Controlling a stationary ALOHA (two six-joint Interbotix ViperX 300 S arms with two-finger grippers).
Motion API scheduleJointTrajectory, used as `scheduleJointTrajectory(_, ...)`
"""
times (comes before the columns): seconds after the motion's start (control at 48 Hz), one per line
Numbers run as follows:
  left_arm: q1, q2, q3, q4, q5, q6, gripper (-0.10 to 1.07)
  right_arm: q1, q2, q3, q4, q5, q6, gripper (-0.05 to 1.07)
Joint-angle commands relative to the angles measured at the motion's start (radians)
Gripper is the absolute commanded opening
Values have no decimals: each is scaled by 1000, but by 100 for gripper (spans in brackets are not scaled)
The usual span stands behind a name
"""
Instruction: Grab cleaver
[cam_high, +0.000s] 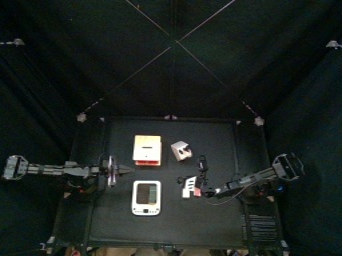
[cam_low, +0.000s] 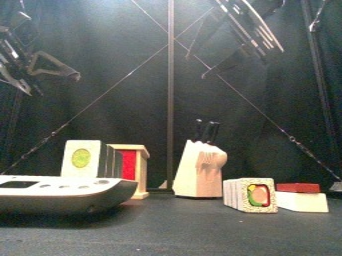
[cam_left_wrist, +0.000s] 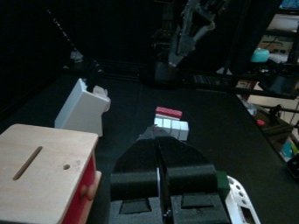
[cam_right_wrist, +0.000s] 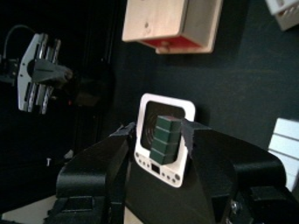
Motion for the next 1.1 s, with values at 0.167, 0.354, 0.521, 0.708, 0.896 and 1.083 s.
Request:
scheduleJointTrajectory(0.167, 2, 2, -8, -11, -5, 2, -2, 5, -43, -46, 97, 89, -193, 81)
scheduleJointTrajectory(0.354, 2, 2, -8, -11, -5, 2, -2, -17, -69, -89, 115, 126, -330, 81)
scheduleJointTrajectory(0.521, 2, 2, -6, -11, -5, 3, -2, -57, -107, -118, 166, 156, -462, 81)
scheduleJointTrajectory(0.708, 2, 3, -8, -11, -5, 2, -2, -141, -140, -126, 255, 150, -624, 81)
scheduleJointTrajectory(0.896, 3, 2, -6, -11, -5, 2, -2, -221, -147, -130, 345, 133, -755, 81)
scheduleJointTrajectory(1.083, 8, 3, -5, -11, -5, 2, -2, -270, -109, -138, 399, 94, -838, 81)
